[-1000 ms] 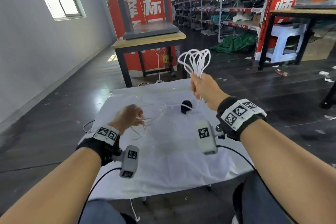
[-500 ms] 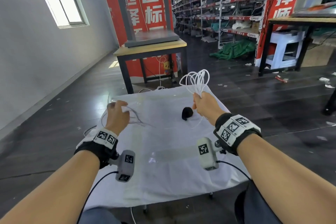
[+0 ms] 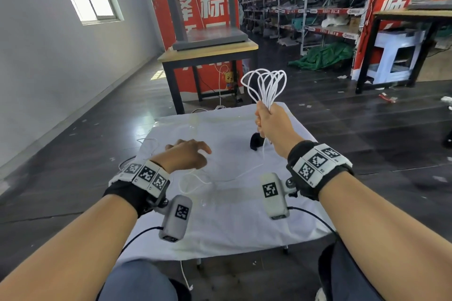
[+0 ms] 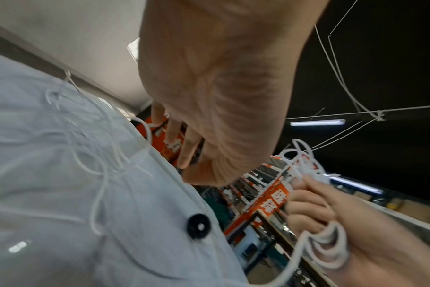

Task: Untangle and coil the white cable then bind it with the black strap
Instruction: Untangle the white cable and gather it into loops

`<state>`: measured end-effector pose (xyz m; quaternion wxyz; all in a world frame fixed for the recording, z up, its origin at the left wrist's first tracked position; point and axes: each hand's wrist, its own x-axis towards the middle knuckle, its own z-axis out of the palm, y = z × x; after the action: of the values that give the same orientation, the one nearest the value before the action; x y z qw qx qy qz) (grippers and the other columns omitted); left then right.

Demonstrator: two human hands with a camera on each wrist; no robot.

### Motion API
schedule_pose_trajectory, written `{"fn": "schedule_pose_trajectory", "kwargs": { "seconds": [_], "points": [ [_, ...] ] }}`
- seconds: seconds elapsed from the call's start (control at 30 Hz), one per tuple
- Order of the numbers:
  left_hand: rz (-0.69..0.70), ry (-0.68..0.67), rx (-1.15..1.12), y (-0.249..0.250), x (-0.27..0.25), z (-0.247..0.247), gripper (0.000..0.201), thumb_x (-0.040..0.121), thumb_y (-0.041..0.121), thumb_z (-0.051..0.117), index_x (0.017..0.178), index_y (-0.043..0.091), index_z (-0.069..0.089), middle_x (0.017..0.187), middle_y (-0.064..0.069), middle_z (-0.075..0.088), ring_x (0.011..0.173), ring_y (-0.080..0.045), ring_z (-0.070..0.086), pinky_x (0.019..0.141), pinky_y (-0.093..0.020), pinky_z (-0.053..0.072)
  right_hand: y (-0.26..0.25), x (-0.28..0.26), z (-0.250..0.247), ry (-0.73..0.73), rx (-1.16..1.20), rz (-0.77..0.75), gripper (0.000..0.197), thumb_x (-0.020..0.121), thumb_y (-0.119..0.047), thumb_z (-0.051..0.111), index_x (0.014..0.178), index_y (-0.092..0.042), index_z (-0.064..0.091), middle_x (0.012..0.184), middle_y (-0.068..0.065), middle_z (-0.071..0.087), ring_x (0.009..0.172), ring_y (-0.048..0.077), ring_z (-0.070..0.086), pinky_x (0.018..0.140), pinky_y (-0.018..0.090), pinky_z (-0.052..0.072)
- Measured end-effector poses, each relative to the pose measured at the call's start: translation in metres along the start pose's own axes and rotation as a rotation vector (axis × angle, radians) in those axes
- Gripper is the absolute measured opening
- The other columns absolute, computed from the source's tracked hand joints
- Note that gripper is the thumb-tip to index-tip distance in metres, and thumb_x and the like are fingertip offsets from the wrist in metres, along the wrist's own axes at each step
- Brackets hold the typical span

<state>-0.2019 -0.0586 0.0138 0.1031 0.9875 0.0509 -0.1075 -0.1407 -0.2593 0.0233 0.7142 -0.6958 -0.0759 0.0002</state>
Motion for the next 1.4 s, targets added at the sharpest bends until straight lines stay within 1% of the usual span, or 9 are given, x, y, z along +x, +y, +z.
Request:
{"fn": "schedule_pose_trajectory", "kwargs": {
  "seconds": [0.2, 0.33, 0.4, 0.57, 0.67, 0.77, 0.97, 1.17, 1.4],
  "points": [
    [0.365, -0.119, -0.457, 0.051, -0.013, 0.009, 0.044, 0.094, 0.018, 0.057, 0.137, 0.027, 0.047, 0.14, 0.011, 0.046, 0.126, -0.006, 0.042, 0.101, -0.02, 0.03, -0.002, -0.004, 0.009, -0.006, 0.049, 0.019, 0.033, 0.103, -0.027, 0.036, 0.073, -0.012, 0.04, 0.059, -0.001, 0.035, 0.044, 0.008, 0.033, 0.042, 0.016, 0.032],
    [0.461, -0.196, -0.631, 0.068, -0.011, 0.029, 0.007, 0.096, 0.016, 0.056, 0.095, 0.022, 0.06, 0.126, 0.001, 0.062, 0.116, -0.011, 0.055, 0.098, -0.024, 0.041, -0.002, -0.003, 0.006, 0.085, 0.09, 0.01, 0.031, 0.102, -0.029, 0.037, 0.075, -0.014, 0.039, 0.062, -0.001, 0.039, 0.05, 0.011, 0.039, 0.049, 0.021, 0.038],
    [0.483, -0.192, -0.672, 0.066, -0.009, 0.032, 0.017, 0.096, 0.01, 0.053, 0.081, 0.017, 0.053, 0.113, -0.01, 0.066, 0.096, -0.011, 0.063, 0.087, -0.02, 0.047, -0.002, -0.001, 0.002, 0.141, 0.056, 0.009, 0.029, 0.102, -0.031, 0.038, 0.077, -0.015, 0.041, 0.064, -0.001, 0.044, 0.052, 0.013, 0.05, 0.056, 0.025, 0.046],
    [0.472, -0.369, -0.58, 0.054, -0.014, 0.032, 0.015, 0.099, 0.012, 0.046, 0.101, 0.019, 0.06, 0.099, -0.013, 0.066, 0.084, -0.014, 0.063, 0.084, -0.021, 0.046, 0.004, 0.001, -0.01, 0.186, -0.155, -0.022, 0.027, 0.102, -0.031, 0.036, 0.091, -0.007, 0.042, 0.071, 0.002, 0.049, 0.051, 0.016, 0.056, 0.047, 0.025, 0.045],
    [0.484, -0.433, -0.535, 0.052, -0.025, 0.027, 0.026, 0.1, 0.017, 0.047, 0.12, 0.026, 0.06, 0.085, -0.005, 0.064, 0.075, -0.016, 0.059, 0.079, -0.023, 0.049, 0.014, 0.002, -0.012, 0.126, -0.427, -0.109, 0.027, 0.102, -0.03, 0.036, 0.094, -0.005, 0.045, 0.081, 0.009, 0.058, 0.067, 0.026, 0.059, 0.063, 0.038, 0.05],
    [0.513, -0.467, -0.521, 0.053, -0.033, 0.013, 0.031, 0.1, 0.018, 0.049, 0.128, 0.027, 0.059, 0.081, 0.0, 0.061, 0.068, -0.014, 0.054, 0.074, -0.022, 0.048, 0.02, -0.005, -0.008, -0.065, -0.583, -0.088, 0.024, 0.102, -0.028, 0.038, 0.093, -0.007, 0.046, 0.072, 0.005, 0.057, 0.055, 0.017, 0.053, 0.05, 0.021, 0.043],
    [0.407, -0.151, -0.679, 0.039, -0.028, -0.007, 0.016, 0.09, 0.021, 0.064, 0.102, 0.017, 0.074, 0.08, -0.002, 0.061, 0.063, -0.006, 0.047, 0.064, -0.02, 0.042, 0.03, -0.016, -0.002, -0.4, -0.801, -0.051, 0.034, 0.102, -0.031, 0.039, 0.073, -0.014, 0.047, 0.063, 0.001, 0.059, 0.044, 0.012, 0.047, 0.042, 0.016, 0.034],
    [0.304, 0.218, -0.754, 0.023, -0.011, -0.012, 0.012, 0.091, 0.013, 0.062, 0.095, 0.017, 0.072, 0.066, 0.011, 0.059, 0.051, 0.001, 0.044, 0.051, -0.01, 0.038, 0.027, -0.017, 0.003, -0.435, -0.641, 0.165, 0.029, 0.097, -0.027, 0.04, 0.073, -0.012, 0.047, 0.055, 0.002, 0.058, 0.041, 0.015, 0.037, 0.038, 0.019, 0.03],
    [-0.022, 0.175, -1.209, 0.019, -0.002, -0.02, 0.02, 0.091, 0.001, 0.056, 0.087, 0.013, 0.071, 0.064, 0.001, 0.055, 0.049, -0.006, 0.04, 0.04, -0.013, 0.029, 0.018, -0.025, 0.013, -0.488, -0.498, 0.274, 0.055, 0.094, -0.059, 0.033, 0.065, -0.014, 0.046, 0.057, 0.005, 0.055, 0.029, 0.008, 0.033, 0.036, 0.017, 0.027]
  ]
}}
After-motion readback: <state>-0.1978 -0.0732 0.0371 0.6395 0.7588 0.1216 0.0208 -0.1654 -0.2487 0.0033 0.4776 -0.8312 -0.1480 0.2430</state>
